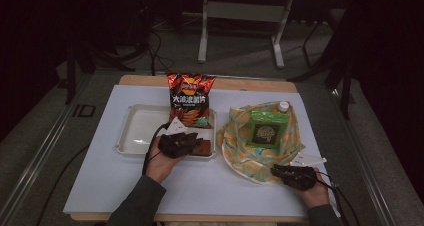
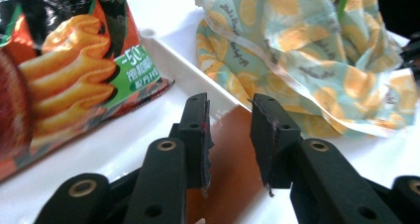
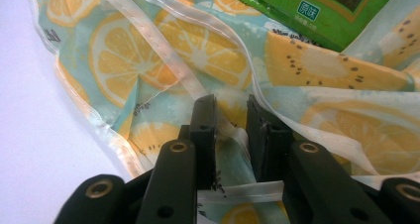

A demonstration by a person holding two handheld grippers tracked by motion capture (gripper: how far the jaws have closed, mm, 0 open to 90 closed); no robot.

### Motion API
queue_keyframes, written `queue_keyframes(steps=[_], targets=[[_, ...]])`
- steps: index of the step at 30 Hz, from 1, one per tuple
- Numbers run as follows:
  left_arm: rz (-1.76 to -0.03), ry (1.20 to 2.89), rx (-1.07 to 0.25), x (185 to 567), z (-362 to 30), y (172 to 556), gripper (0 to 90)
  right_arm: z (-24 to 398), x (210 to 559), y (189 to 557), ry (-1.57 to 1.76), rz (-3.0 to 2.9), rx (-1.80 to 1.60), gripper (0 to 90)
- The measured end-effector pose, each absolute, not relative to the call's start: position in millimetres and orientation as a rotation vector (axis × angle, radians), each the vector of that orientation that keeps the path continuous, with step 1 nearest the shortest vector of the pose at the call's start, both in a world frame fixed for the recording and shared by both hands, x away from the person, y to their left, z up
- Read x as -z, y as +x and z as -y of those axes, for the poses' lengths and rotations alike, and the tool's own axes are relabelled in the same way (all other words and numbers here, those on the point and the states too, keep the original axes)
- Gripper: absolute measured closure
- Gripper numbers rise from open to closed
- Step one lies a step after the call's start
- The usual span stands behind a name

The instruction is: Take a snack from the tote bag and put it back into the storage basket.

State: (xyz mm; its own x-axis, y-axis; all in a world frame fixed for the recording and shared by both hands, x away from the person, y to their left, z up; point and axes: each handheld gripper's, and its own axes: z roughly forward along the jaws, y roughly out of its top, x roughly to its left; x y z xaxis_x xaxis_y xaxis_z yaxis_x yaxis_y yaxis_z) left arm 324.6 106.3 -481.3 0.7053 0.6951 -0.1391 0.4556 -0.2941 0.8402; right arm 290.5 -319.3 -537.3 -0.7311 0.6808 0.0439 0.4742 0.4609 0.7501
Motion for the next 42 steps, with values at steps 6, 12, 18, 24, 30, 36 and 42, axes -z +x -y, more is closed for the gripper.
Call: queue_keyframes(steps=[6, 12, 18, 24, 30, 36, 42], targets=[[-0.894, 1.949, -0.298, 490.0, -110.3, 310.6, 64.7, 319.4, 537.1, 290.5, 0.998, -2.454, -1.138, 72.1], [-0.913, 1.960, -0.286, 494.4, -113.2, 303.8, 60.6, 319.6, 536.5, 289.6, 1.008, -2.455, -1.136, 71.6], [-0.910, 1.931, -0.277, 499.5, -118.4, 302.9, 57.1, 319.7, 534.9, 287.5, 1.001, -2.464, -1.122, 70.9], [-0.875, 1.931, -0.316, 501.8, -115.7, 304.4, 57.1, 319.9, 532.2, 287.6, 0.997, -2.479, -1.098, 71.0], [-0.854, 1.947, -0.367, 502.0, -112.5, 300.9, 58.0, 322.4, 528.9, 286.3, 0.996, -2.475, -1.086, 70.7], [-0.818, 1.948, -0.386, 500.6, -108.9, 297.0, 58.2, 325.7, 522.6, 283.2, 0.998, -2.466, -1.093, 69.1], [-0.805, 1.948, -0.385, 500.9, -107.6, 296.8, 57.6, 327.7, 511.8, 278.5, 0.968, -2.462, -1.117, 68.9]])
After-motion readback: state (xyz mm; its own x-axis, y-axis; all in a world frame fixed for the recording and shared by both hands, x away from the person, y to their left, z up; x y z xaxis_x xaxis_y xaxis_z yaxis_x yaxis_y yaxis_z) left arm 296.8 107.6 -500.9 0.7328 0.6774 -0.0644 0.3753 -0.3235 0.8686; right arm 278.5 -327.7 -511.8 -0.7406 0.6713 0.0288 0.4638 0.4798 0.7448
